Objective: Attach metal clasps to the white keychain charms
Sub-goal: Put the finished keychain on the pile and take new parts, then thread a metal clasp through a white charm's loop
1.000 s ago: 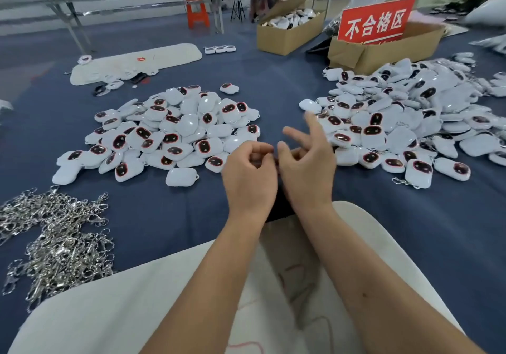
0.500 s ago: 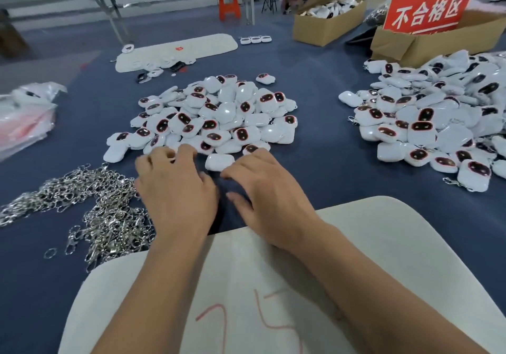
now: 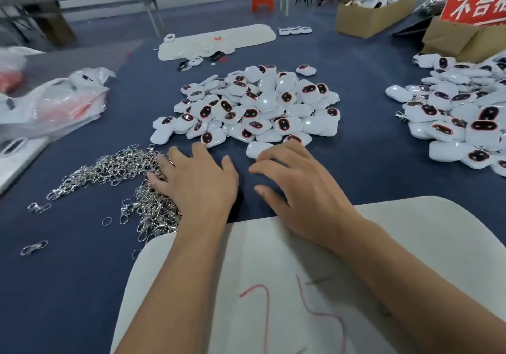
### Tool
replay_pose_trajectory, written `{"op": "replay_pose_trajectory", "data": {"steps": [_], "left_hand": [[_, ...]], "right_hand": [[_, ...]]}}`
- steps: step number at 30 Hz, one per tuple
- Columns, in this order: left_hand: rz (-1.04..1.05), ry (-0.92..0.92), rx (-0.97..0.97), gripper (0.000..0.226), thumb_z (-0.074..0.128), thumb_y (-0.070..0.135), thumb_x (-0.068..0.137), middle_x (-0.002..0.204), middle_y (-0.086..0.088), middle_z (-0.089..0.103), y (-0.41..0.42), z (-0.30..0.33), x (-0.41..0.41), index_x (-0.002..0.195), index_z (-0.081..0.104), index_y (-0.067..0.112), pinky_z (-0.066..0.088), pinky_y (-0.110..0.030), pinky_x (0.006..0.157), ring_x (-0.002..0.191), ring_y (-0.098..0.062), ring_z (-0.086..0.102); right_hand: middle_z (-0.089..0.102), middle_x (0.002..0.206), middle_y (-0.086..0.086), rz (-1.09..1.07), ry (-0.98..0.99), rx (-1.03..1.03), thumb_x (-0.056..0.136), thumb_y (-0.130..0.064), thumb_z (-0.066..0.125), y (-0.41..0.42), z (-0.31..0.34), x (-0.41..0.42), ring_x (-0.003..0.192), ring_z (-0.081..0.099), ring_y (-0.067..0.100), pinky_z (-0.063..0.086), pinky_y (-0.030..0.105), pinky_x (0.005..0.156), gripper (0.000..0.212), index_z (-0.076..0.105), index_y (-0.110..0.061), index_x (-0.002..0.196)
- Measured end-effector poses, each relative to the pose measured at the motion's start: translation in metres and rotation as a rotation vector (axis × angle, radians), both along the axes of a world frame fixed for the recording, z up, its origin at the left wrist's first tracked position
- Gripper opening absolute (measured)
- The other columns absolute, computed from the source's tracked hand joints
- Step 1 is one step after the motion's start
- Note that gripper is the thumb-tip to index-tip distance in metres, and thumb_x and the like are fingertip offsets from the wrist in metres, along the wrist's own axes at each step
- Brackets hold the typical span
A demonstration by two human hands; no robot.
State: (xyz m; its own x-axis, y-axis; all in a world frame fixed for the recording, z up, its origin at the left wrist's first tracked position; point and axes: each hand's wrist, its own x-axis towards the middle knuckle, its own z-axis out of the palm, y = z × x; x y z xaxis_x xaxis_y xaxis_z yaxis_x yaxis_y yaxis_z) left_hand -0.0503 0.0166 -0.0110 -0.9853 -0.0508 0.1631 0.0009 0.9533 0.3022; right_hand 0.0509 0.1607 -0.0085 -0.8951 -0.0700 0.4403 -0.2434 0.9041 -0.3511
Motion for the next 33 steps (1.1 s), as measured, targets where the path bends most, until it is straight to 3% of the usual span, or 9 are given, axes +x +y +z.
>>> {"op": "replay_pose_trajectory", "data": {"steps": [4, 6, 9, 14, 18, 22, 28, 31, 33], "left_hand": [[0.091, -0.07, -0.04, 0.059, 0.046, 0.059, 0.095, 0.164, -0.023, 0.016, -0.019, 0.005, -0.013, 0.142, 0.046, 0.022, 0.004, -0.071, 0.116, 0.153, -0.045, 0.005], [0.12, -0.149, -0.077, 0.063, 0.044, 0.062, 0.095, 0.162, -0.023, 0.016, -0.023, 0.005, -0.014, 0.142, 0.044, 0.02, 0.014, -0.07, 0.115, 0.149, -0.046, 0.012], [0.093, -0.09, -0.127, 0.061, 0.048, 0.06, 0.095, 0.15, -0.021, 0.029, -0.012, 0.006, -0.004, 0.135, 0.045, 0.014, 0.032, -0.059, 0.104, 0.137, -0.042, 0.027], [-0.056, -0.001, -0.065, 0.044, 0.054, 0.041, 0.098, 0.133, -0.019, 0.043, 0.015, 0.006, 0.013, 0.128, 0.045, 0.011, 0.043, -0.048, 0.094, 0.122, -0.04, 0.047], [-0.356, 0.04, 0.113, 0.026, 0.061, 0.035, 0.093, 0.118, -0.009, 0.057, 0.028, 0.006, 0.019, 0.115, 0.058, 0.02, 0.043, -0.039, 0.085, 0.107, -0.031, 0.056], [-0.441, 0.079, 0.285, 0.014, 0.07, 0.031, 0.085, 0.096, 0.004, 0.066, 0.029, 0.006, 0.02, 0.098, 0.066, 0.028, 0.049, -0.037, 0.082, 0.095, -0.021, 0.061], [-0.384, 0.183, 0.491, 0.009, 0.073, 0.019, 0.085, 0.082, 0.011, 0.072, 0.028, 0.003, 0.018, 0.087, 0.072, 0.028, 0.055, -0.04, 0.082, 0.082, -0.016, 0.068], [-0.371, 0.265, 0.569, 0.01, 0.07, 0.018, 0.089, 0.085, 0.009, 0.075, 0.026, 0.004, 0.019, 0.092, 0.077, 0.025, 0.055, -0.041, 0.084, 0.084, -0.017, 0.07], [-0.347, 0.329, 0.582, 0.012, 0.066, 0.021, 0.093, 0.089, 0.006, 0.076, 0.025, 0.005, 0.018, 0.096, 0.078, 0.023, 0.054, -0.04, 0.084, 0.086, -0.02, 0.069]], "right_hand": [[0.069, 0.114, 0.003, 0.124, -0.023, 0.028, 0.095, -0.015, 0.072, -0.017, 0.0, 0.0, 0.109, 0.056, 0.025, 0.05, 0.038, 0.093, 0.021, 0.076, -0.01, 0.115], [0.068, 0.114, 0.001, 0.134, -0.036, 0.006, 0.096, -0.017, 0.072, -0.019, -0.001, 0.0, 0.11, 0.055, 0.022, 0.05, 0.037, 0.093, 0.021, 0.076, -0.012, 0.116], [0.068, 0.114, -0.002, 0.086, -0.041, -0.071, 0.096, -0.017, 0.072, -0.014, -0.003, -0.001, 0.11, 0.054, 0.02, 0.048, 0.035, 0.094, 0.019, 0.075, -0.013, 0.114], [0.069, 0.101, -0.002, 0.007, 0.003, -0.202, 0.091, -0.008, 0.072, -0.008, -0.007, -0.006, 0.098, 0.055, 0.023, 0.044, 0.033, 0.09, 0.014, 0.075, -0.014, 0.104], [0.073, 0.097, -0.004, -0.157, 0.088, -0.354, 0.089, -0.002, 0.07, -0.001, -0.009, -0.007, 0.098, 0.062, 0.022, 0.048, 0.033, 0.091, 0.017, 0.077, -0.015, 0.097], [0.074, 0.106, -0.003, -0.338, 0.106, -0.491, 0.09, 0.0, 0.065, 0.007, -0.009, -0.009, 0.106, 0.063, 0.02, 0.053, 0.041, 0.092, 0.024, 0.076, -0.012, 0.108], [0.056, 0.146, 0.002, -0.299, -0.063, -0.259, 0.094, 0.002, 0.057, 0.002, -0.007, -0.01, 0.133, 0.037, 0.025, 0.027, 0.019, 0.111, 0.051, 0.061, -0.016, 0.142], [0.043, 0.159, -0.007, -0.204, -0.187, -0.056, 0.092, 0.001, 0.053, -0.001, -0.006, -0.011, 0.139, 0.031, 0.025, 0.033, 0.036, 0.117, 0.071, 0.044, -0.026, 0.157], [0.047, 0.154, -0.009, -0.228, -0.186, -0.039, 0.095, -0.007, 0.056, -0.002, -0.005, -0.011, 0.135, 0.035, 0.026, 0.039, 0.042, 0.11, 0.067, 0.043, -0.028, 0.157]]}}
